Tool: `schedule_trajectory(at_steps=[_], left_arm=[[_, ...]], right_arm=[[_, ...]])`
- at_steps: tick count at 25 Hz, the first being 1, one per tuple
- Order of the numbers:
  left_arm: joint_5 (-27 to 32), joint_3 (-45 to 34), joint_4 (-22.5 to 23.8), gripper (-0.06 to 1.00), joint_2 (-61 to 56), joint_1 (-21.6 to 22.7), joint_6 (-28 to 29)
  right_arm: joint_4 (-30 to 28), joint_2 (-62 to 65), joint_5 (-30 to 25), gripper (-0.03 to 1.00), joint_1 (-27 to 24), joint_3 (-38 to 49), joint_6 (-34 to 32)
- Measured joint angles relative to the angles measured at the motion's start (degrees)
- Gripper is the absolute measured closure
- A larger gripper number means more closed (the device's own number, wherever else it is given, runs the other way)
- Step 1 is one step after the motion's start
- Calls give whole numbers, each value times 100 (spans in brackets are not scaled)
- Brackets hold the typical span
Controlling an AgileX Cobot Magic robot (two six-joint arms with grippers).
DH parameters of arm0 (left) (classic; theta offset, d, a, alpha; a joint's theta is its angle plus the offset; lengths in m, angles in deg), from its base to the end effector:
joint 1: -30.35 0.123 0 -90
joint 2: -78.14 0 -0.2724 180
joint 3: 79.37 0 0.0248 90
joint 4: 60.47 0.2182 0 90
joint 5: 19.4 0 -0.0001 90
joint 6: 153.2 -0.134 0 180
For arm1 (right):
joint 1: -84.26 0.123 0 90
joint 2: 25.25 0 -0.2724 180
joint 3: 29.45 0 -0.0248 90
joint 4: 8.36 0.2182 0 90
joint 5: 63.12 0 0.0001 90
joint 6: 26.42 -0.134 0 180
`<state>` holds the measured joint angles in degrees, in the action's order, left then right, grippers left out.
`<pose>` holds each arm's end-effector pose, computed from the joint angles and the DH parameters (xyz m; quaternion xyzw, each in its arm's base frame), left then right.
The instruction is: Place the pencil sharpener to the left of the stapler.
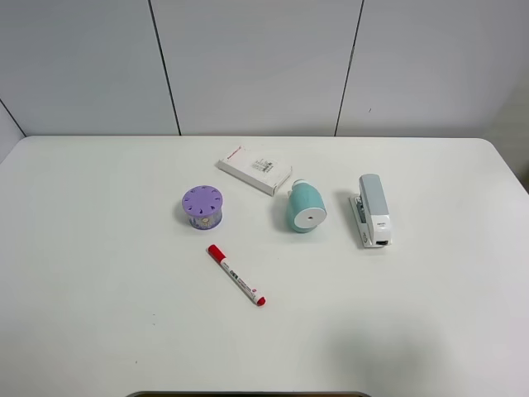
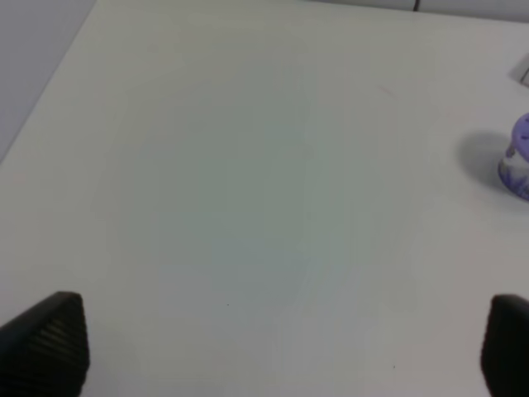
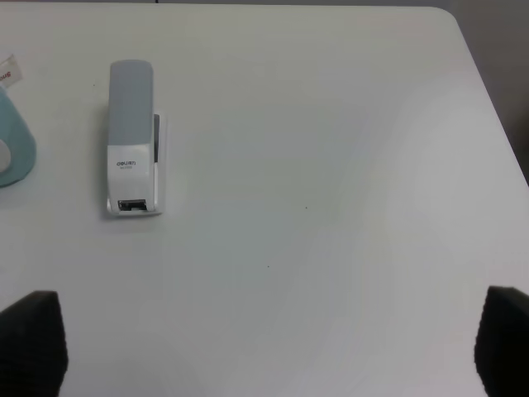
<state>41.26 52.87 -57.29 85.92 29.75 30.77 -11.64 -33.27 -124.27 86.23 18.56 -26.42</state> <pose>0.0161 0.0063 0.2447 -0.0262 0.8482 0.0066 0.5289 0.0166 -0.0061 0.2424 -0.0134 0.8530 -0.0196 0.5214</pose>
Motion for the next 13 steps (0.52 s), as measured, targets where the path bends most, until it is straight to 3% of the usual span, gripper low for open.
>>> schedule_trajectory(at_steps=[13], left_arm=[[0,0,0,-1,0,0,0]], right_arm=[[0,0,0,-2,0,0,0]])
